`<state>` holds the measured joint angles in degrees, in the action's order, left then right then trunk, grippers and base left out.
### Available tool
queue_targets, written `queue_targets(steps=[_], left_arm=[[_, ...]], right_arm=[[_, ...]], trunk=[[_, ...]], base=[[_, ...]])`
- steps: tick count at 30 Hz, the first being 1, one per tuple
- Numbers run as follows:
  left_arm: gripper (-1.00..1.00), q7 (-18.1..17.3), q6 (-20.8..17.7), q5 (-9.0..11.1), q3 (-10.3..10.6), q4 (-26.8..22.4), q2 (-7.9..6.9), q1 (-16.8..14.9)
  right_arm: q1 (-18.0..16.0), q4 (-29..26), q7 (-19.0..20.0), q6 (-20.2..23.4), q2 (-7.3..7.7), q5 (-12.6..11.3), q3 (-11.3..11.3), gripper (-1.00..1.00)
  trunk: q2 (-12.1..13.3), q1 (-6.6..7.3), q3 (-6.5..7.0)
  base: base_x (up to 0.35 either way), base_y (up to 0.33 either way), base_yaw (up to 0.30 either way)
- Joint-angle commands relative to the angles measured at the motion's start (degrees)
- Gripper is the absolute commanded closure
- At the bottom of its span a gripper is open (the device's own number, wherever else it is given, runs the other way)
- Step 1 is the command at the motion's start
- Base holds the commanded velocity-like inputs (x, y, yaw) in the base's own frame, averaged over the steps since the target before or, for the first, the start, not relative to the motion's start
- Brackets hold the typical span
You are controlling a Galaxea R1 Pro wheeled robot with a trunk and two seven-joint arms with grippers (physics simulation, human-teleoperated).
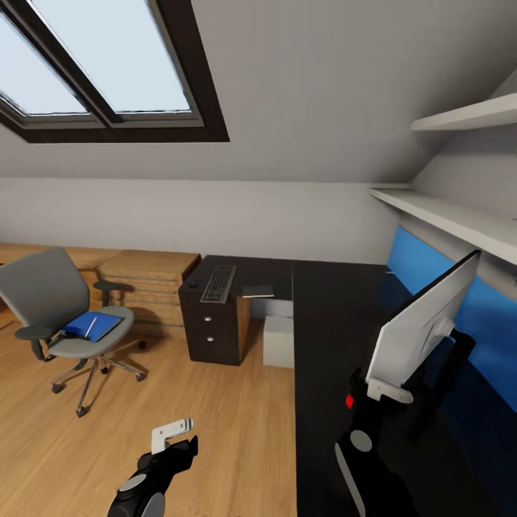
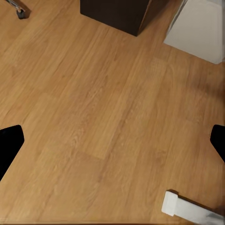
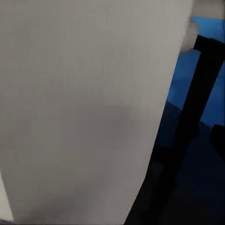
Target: In the bedroom, organize the workspace by keeping the computer under the desk, ensuring the monitor is on the desk, placing the keyboard on the desk next to the monitor, placing the mouse on the desk next to the keyboard, moving the folder from the swivel chair onto the desk next to the mouse, stacking the notebook on top of the folder with the pen on top of the notebook, and positioning the swivel chair next to the desk.
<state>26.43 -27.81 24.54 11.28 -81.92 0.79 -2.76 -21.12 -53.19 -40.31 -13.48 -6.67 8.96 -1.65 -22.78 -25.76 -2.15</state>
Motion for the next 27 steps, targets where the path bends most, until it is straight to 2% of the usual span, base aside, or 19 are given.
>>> queue_targets(steps=[1,5,20,27], left_arm=[[-1.00,0.6,-0.1,0.6,0.6,-0.1,-0.05,-0.1],[-1.00,0.7,-0.1,0.7,1.4,-0.1,-0.08,-0.1],[-1.00,0.7,-0.1,0.6,1.6,-0.1,-0.08,-0.1],[-1.00,0.7,0.2,-0.2,1.6,-0.1,-0.08,-0.1]], right_arm=[[-0.1,0.0,-0.2,-0.2,-0.03,0.2,-0.2,-1.00],[-0.1,0.1,-0.3,-0.1,-0.02,0.2,-0.2,-1.00],[-0.1,0.1,-0.3,-0.1,-0.01,0.2,-0.2,-1.00],[-0.1,0.1,-0.2,-0.1,-0.01,0.2,-0.1,-1.00]], trunk=[[-0.1,-0.03,-0.14],[-0.1,-0.03,-0.14],[-0.1,-0.03,-0.14],[-0.1,-0.03,-0.14]], base=[[-0.186,-0.179,0.000],[-0.246,-0.172,0.000],[-0.275,-0.083,0.000],[-0.030,-0.306,0.000]])
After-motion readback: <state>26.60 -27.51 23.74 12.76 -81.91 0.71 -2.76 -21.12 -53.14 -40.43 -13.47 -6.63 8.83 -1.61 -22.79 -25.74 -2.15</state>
